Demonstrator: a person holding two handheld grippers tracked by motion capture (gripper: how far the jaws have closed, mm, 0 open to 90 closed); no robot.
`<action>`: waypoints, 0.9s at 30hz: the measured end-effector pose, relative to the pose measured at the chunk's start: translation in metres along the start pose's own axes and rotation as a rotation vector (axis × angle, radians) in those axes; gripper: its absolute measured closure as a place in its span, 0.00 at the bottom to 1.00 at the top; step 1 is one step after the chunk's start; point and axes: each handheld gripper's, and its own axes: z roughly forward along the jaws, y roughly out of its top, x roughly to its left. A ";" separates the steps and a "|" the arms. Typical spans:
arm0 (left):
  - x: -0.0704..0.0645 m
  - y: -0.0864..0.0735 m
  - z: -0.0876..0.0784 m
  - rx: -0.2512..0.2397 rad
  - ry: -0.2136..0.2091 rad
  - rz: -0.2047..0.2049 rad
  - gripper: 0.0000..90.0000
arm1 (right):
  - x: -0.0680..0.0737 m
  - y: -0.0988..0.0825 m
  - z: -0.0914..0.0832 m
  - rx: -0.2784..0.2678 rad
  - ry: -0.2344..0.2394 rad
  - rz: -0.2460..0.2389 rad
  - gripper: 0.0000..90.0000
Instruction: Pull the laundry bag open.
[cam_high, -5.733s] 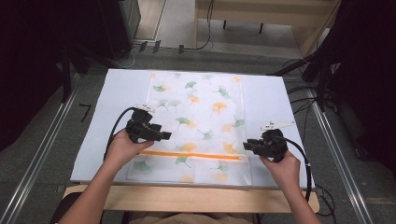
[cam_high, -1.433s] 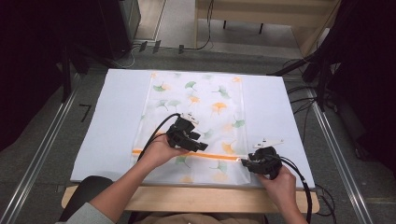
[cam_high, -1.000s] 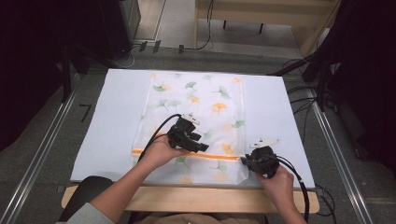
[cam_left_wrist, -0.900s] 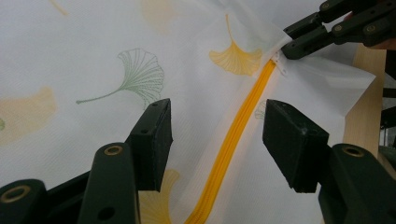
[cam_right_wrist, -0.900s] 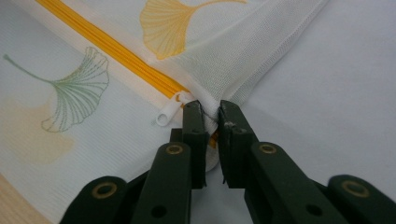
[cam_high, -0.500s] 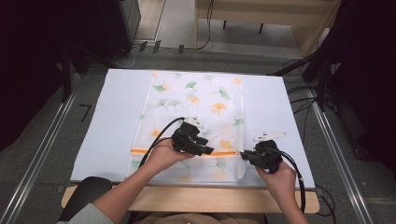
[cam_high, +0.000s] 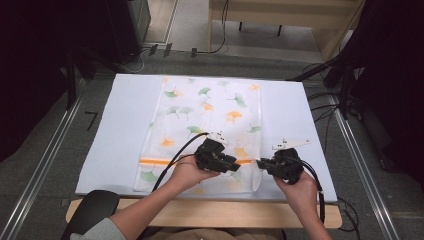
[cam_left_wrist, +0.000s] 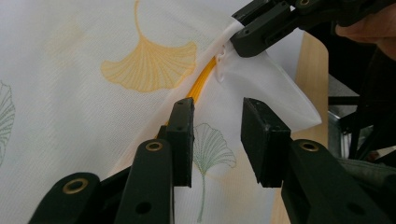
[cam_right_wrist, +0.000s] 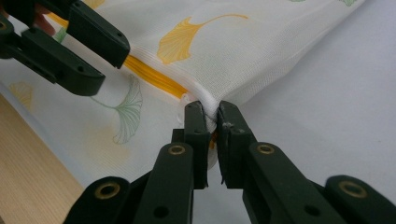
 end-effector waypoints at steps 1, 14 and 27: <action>0.000 0.000 0.004 0.005 0.018 0.013 0.70 | 0.000 0.000 -0.001 -0.004 -0.002 0.002 0.95; -0.006 0.003 0.022 0.045 0.026 0.006 0.74 | 0.003 0.002 -0.004 -0.020 0.009 -0.004 0.95; -0.004 0.006 0.033 0.023 0.024 0.006 0.71 | 0.008 0.004 -0.005 -0.025 0.034 -0.029 0.95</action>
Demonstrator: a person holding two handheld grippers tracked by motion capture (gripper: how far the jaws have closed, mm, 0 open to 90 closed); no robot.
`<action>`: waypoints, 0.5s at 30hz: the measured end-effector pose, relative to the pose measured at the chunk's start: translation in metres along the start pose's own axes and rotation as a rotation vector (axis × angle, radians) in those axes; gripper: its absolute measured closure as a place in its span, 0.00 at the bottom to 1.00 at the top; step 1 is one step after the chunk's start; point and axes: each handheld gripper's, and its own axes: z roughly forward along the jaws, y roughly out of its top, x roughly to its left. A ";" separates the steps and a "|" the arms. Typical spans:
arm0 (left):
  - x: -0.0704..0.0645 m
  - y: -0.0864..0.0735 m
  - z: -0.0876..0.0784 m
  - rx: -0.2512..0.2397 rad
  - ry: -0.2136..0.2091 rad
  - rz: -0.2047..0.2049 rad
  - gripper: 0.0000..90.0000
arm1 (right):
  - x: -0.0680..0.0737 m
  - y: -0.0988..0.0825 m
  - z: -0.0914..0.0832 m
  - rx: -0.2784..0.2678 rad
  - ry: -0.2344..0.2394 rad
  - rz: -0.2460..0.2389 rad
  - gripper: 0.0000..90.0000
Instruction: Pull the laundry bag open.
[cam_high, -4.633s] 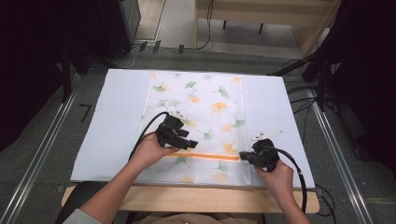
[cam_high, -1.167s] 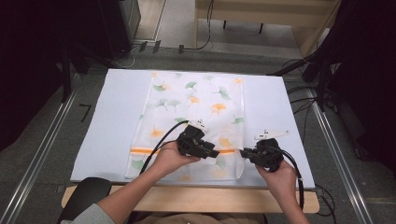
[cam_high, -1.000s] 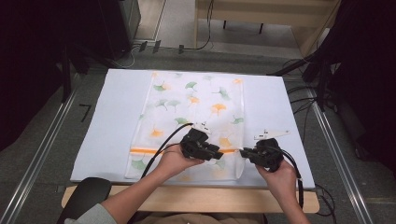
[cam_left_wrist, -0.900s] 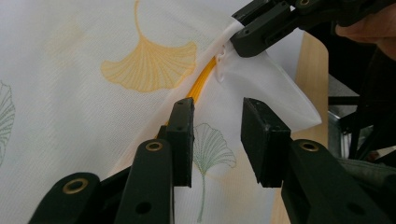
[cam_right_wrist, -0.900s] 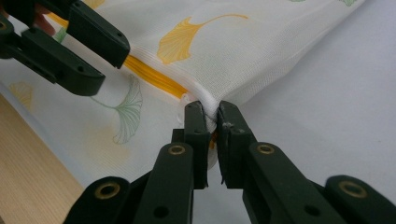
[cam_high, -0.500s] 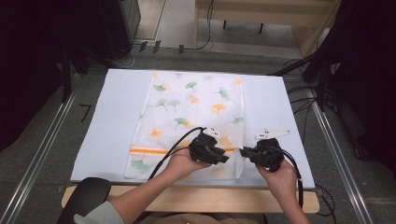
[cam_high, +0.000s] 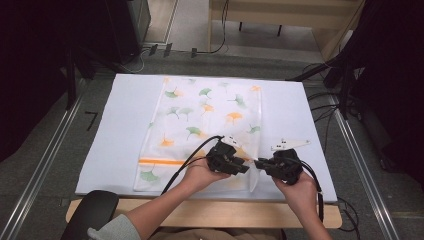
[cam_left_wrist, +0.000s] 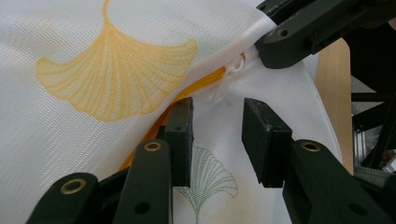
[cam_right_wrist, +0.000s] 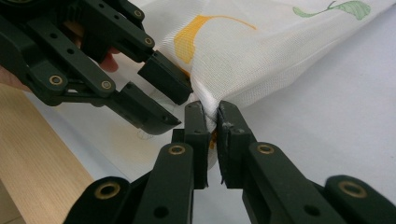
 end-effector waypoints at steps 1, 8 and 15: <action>0.000 0.000 0.000 0.000 0.000 0.000 0.71 | 0.000 0.000 0.000 0.000 0.000 0.000 0.95; -0.002 0.002 0.001 -0.010 -0.018 0.006 0.76 | 0.001 0.000 0.000 -0.001 0.011 0.000 0.95; -0.002 0.004 0.002 -0.012 -0.031 -0.025 0.84 | 0.001 0.000 0.001 0.000 0.014 -0.007 0.95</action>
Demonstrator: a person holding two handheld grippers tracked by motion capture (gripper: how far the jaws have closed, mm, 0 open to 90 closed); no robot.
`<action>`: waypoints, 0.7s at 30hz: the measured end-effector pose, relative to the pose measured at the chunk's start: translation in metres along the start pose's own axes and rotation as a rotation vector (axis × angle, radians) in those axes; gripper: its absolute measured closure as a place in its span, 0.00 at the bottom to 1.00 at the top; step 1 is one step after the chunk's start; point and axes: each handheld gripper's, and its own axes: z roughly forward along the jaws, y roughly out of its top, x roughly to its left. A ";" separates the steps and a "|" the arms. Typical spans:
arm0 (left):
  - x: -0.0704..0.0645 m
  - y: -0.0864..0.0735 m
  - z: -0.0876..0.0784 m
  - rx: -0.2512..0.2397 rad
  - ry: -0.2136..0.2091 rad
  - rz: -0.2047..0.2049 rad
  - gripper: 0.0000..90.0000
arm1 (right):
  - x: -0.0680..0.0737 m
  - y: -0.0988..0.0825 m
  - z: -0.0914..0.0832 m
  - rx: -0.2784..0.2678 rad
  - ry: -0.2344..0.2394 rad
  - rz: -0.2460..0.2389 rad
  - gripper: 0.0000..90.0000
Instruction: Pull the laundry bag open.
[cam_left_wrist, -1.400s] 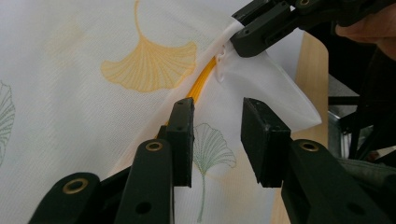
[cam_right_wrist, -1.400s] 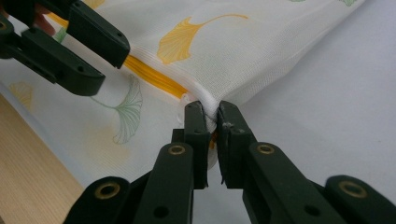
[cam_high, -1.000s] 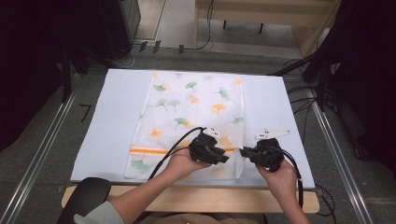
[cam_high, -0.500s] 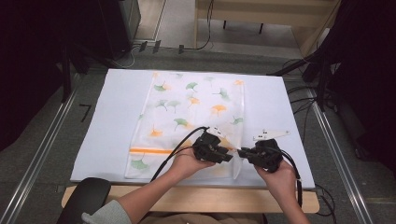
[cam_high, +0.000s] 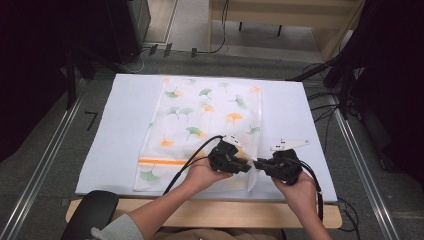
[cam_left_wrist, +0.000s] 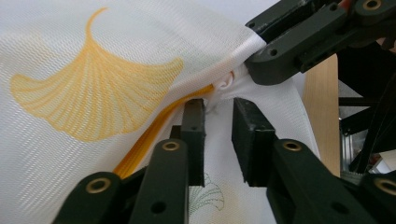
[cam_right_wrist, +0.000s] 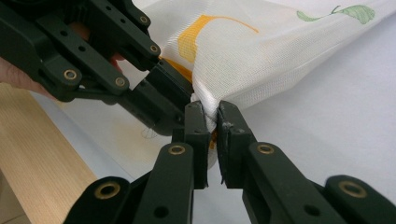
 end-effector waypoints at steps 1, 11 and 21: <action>0.000 0.000 0.000 -0.002 -0.002 -0.004 0.86 | 0.000 0.000 0.000 0.001 0.002 0.000 0.95; 0.001 0.001 -0.002 -0.004 -0.023 -0.019 0.93 | 0.001 0.000 0.001 0.005 -0.002 -0.003 0.95; 0.000 0.002 0.002 -0.002 -0.014 -0.009 0.99 | 0.003 0.001 0.001 0.003 0.015 -0.017 0.95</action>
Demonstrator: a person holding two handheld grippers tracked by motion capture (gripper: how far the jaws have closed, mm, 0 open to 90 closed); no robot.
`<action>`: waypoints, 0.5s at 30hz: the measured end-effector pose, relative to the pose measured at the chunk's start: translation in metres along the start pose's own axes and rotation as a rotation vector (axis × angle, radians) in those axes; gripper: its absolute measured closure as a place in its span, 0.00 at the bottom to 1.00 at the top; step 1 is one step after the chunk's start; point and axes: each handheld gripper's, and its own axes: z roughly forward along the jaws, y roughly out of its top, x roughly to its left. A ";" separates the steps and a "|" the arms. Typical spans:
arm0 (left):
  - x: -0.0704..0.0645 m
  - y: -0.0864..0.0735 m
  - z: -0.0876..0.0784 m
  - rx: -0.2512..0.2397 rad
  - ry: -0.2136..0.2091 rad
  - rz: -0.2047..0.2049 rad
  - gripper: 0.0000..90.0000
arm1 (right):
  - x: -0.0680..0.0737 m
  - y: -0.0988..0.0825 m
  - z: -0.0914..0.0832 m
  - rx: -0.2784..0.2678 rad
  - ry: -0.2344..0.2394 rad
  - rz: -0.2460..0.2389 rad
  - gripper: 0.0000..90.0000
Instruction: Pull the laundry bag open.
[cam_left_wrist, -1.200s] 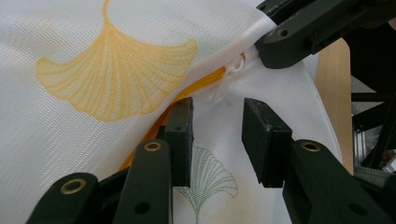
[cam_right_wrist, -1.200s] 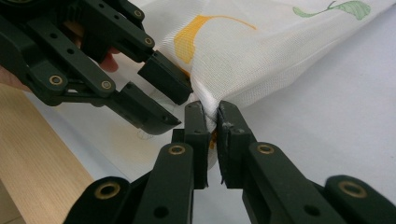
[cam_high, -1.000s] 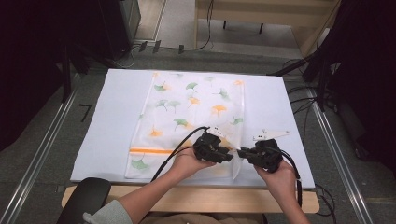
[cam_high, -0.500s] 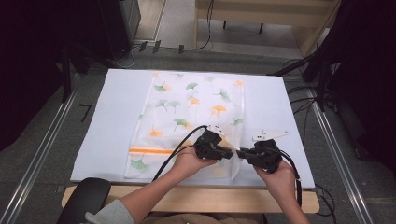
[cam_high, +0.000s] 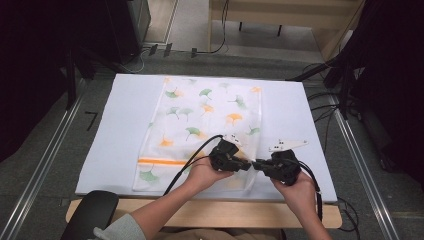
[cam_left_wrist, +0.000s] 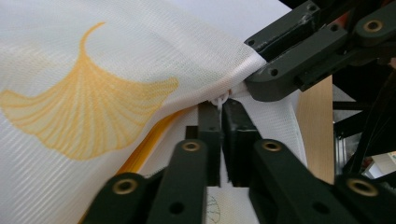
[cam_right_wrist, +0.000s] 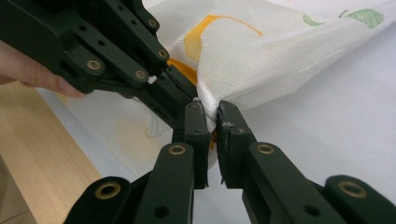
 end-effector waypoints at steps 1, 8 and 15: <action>0.000 0.000 0.000 0.000 0.000 0.000 0.99 | 0.000 0.000 0.000 0.000 0.000 0.000 0.95; 0.003 0.001 -0.003 0.006 -0.020 -0.018 1.00 | -0.001 0.000 -0.001 -0.001 0.001 -0.006 0.95; 0.004 0.003 -0.005 0.036 -0.022 -0.025 1.00 | 0.000 0.000 0.000 0.009 0.001 -0.008 0.95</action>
